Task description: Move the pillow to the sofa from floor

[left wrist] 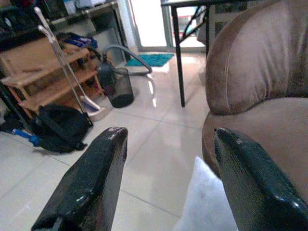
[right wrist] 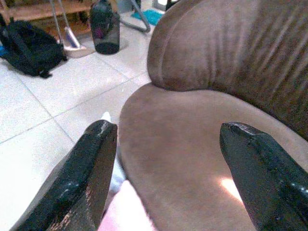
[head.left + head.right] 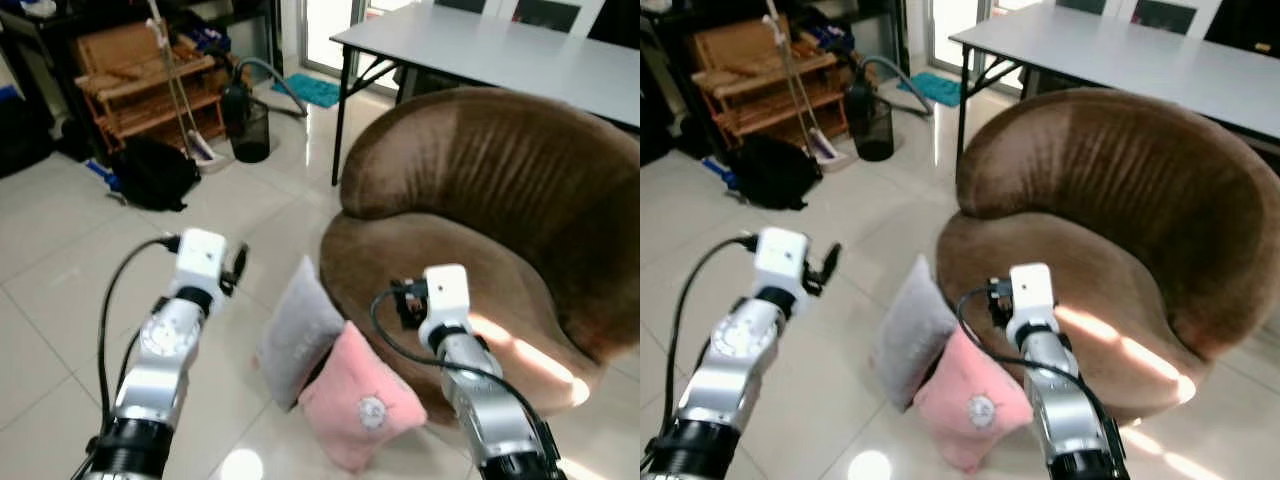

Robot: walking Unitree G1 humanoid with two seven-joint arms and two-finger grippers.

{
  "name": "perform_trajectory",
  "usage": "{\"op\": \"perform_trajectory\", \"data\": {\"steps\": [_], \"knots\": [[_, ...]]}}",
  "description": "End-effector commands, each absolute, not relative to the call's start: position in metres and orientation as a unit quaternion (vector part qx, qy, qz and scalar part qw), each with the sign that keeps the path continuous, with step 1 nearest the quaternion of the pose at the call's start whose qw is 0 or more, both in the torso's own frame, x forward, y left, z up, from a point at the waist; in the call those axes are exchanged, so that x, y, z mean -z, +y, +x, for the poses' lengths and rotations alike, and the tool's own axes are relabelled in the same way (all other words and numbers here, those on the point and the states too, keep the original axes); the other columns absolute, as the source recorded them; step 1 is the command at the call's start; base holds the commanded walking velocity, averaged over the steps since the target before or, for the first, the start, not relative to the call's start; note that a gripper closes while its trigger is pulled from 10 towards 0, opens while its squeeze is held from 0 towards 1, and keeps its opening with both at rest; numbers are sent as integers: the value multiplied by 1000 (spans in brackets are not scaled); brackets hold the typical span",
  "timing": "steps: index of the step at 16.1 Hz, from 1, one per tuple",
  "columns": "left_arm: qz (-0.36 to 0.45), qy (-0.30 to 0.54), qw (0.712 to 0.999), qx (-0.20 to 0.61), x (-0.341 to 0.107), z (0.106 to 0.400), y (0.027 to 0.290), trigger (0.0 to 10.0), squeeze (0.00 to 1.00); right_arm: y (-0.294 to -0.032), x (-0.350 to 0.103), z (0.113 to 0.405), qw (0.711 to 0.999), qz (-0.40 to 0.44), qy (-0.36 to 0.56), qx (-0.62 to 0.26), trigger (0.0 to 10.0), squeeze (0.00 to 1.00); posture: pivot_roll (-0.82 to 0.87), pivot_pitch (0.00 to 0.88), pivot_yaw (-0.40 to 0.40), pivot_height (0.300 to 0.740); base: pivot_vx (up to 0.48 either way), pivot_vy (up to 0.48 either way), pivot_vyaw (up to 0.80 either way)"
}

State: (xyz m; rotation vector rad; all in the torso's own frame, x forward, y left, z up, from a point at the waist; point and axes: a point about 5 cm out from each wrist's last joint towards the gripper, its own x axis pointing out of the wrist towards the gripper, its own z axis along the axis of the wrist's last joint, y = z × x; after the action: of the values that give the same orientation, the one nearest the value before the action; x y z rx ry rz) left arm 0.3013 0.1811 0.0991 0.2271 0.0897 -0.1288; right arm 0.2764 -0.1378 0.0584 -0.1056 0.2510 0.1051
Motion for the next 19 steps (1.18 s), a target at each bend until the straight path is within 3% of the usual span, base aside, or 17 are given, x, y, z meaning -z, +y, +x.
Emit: {"op": "perform_trajectory", "data": {"steps": [1, 5, 19], "knots": [[107, 48, 991, 67, -98, 303, 176, 10000, 0, -149, -56, 276, 989, -57, 133, -37, 10000, 0, -20, 0, 22, 740, 0, 0, 0], [100, 34, 991, 81, -100, 301, 173, 10000, 0, -149, -55, 275, 989, -46, 140, -31, 10000, 0, -17, 0, 19, 740, 0, 0, 0], [94, 8, 991, 98, -104, 298, 172, 10000, 0, -147, -56, 274, 989, -41, 137, -35, 10000, 0, -17, 0, 21, 605, 0, 0, 0]]}}
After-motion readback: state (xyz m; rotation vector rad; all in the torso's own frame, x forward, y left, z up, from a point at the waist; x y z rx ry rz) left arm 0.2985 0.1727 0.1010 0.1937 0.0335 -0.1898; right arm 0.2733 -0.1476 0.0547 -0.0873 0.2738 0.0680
